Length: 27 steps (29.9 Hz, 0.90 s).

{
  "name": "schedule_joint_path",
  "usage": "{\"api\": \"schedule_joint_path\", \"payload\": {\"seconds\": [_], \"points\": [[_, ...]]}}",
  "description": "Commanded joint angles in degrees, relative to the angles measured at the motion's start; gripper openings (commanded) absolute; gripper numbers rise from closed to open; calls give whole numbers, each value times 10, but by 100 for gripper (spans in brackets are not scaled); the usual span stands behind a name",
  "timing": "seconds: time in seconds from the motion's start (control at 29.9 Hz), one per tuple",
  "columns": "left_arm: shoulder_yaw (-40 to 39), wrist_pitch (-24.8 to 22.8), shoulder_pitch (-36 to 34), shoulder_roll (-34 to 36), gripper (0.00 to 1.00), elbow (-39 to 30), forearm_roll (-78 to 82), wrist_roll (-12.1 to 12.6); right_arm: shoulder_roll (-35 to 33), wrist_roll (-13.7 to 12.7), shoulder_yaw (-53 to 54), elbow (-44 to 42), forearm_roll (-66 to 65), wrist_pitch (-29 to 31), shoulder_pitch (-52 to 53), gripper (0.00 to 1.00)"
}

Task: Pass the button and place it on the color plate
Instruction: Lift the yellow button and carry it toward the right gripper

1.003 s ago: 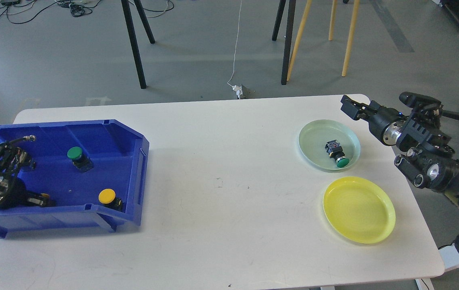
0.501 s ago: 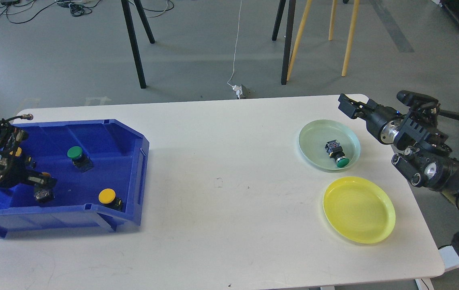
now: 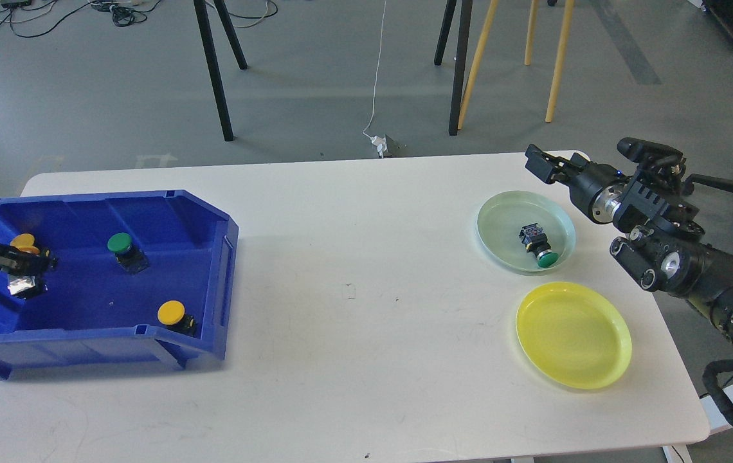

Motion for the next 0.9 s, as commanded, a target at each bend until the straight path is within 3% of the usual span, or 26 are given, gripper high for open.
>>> {"api": "schedule_joint_path", "payload": {"seconds": [0.0,0.2,0.4,0.7,0.87], "points": [[-37,0,-52,44,24,-69,-1,0,3,1,0,7,1,0,5,98],[-88,0,-123,43,24,-90,-2,0,15,8,1,16,18,0,11,98],[-141,0,-158,-51,24,-86,-36,0,14,3,0,84,28,0,12,98],[-142,0,-212,-200,24,-76,-33,0,14,3,-4,180,22,1,43,98],[-140,0,-225,-307,24,-19,-19,0,21,-10,-59,223,23,-1,80,97]]}}
